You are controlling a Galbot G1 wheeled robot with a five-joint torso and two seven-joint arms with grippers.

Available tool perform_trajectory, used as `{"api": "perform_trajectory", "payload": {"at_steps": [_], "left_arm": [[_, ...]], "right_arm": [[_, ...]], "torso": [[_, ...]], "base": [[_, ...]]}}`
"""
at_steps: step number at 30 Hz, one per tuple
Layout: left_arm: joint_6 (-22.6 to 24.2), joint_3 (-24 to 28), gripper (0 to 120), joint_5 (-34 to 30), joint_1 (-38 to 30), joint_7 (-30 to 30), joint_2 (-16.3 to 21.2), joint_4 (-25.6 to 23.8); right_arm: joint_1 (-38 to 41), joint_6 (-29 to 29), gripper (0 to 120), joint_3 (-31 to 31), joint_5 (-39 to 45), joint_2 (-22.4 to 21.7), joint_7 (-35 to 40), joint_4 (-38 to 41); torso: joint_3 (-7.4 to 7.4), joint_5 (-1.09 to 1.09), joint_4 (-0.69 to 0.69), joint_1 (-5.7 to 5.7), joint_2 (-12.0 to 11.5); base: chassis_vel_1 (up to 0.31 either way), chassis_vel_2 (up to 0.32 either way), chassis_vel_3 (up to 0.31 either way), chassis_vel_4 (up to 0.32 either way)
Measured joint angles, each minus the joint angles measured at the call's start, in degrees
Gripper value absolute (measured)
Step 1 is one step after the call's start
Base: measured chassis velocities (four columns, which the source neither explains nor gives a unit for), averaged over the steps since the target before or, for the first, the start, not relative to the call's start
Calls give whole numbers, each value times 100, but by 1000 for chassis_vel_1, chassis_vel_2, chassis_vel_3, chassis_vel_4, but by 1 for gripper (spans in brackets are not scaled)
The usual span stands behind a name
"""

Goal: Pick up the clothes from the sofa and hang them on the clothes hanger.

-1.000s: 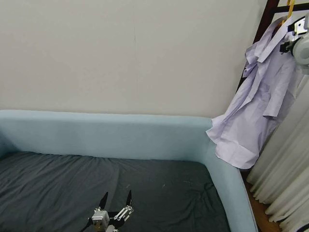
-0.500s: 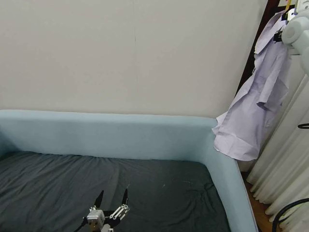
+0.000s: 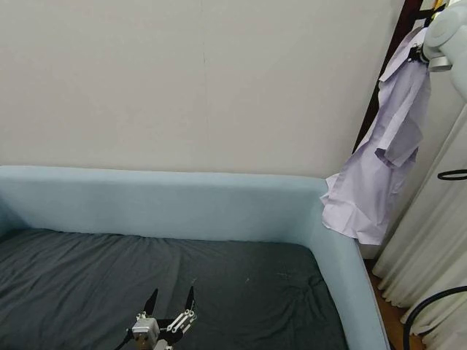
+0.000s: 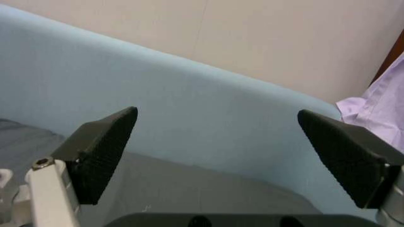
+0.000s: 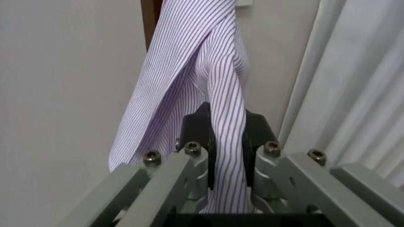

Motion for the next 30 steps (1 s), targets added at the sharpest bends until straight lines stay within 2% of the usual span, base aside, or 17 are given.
{"api": "perform_trajectory", "payload": {"at_steps": [14,21,27,29,30], "left_arm": [[-73,-154,100,73,37,-4,186,-40],[-88,-180,100,59,51,-5,167,-56],[-97,-169,100,59,47,-1,154,-52],[-100,-164,100,59,43,0,127,-38],[-100,-164,100,59,43,0,127,-38]], "right_arm": [[88,-3,7,-417,562,22,321,-197],[142,-6,7,-439,472,71,-66,-531],[11,-3,20,-356,199,-147,-405,-98],[-90,0,33,-341,57,-328,-597,277],[-90,0,33,-341,57,-328,-597,277]], "torso": [[0,-1,0,0,1],[0,0,-1,0,1],[0,-1,0,0,1],[0,0,0,0,1],[0,0,0,0,1]], "base": [[0,0,0,0],[0,0,0,0],[0,0,0,0],[0,0,0,0],[0,0,0,0]]}}
